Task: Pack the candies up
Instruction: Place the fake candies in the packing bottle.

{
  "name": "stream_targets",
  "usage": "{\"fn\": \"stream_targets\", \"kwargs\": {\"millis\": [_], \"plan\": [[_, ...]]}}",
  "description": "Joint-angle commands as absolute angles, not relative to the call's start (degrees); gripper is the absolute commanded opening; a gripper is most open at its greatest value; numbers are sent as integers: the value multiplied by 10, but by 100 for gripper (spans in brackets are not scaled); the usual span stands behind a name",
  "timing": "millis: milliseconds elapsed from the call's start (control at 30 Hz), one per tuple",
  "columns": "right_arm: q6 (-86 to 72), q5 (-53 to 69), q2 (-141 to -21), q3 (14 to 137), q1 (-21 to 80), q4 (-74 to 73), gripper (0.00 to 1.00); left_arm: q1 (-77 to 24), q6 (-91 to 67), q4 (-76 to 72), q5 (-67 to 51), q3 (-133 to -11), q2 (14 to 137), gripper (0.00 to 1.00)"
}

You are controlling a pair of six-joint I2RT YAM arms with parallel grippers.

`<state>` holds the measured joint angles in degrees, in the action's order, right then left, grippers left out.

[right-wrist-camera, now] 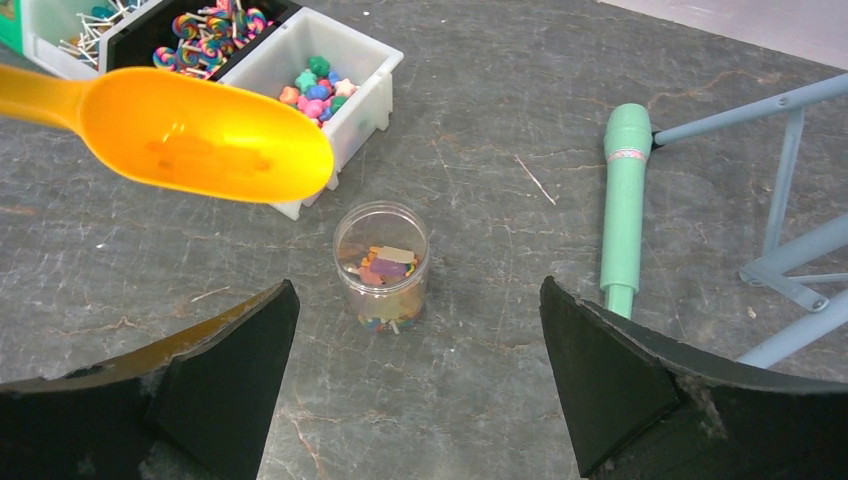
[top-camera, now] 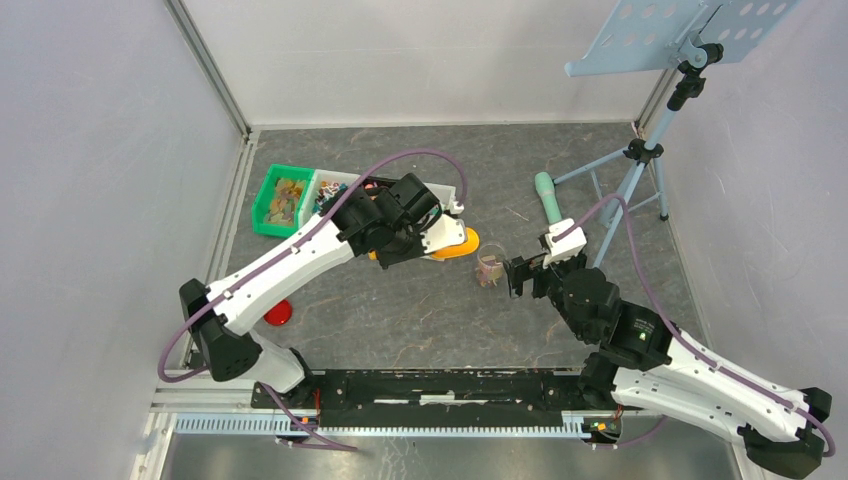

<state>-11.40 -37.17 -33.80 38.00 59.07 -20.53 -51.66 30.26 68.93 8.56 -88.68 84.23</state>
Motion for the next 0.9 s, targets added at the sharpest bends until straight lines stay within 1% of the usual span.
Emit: {"fn": "stream_targets", "kwargs": {"millis": [0,200,433,567,667,733,800,867], "plan": [[-103,-390,-341,375,580,-177,98,-529,285,721,89,-935,864,2],[-100,-329,-372,376,533,-157,97,-539,284,760,103,-991,918,2],[-102,-266,-384,355,470,-130,96,-542,286,782,113,-1028,950,2],[-109,-215,-406,344,435,-104,91,-547,283,790,113,-1050,965,2],[-114,-179,-427,346,415,-77,83,-551,282,799,112,-1072,982,2],[-118,-151,-441,352,398,-63,75,-554,281,805,112,-1085,992,2],[-120,-125,-454,352,384,-38,63,-557,282,809,112,-1095,1000,2],[-122,-98,-469,352,368,-14,44,-557,281,808,112,-1099,1004,2]]}}
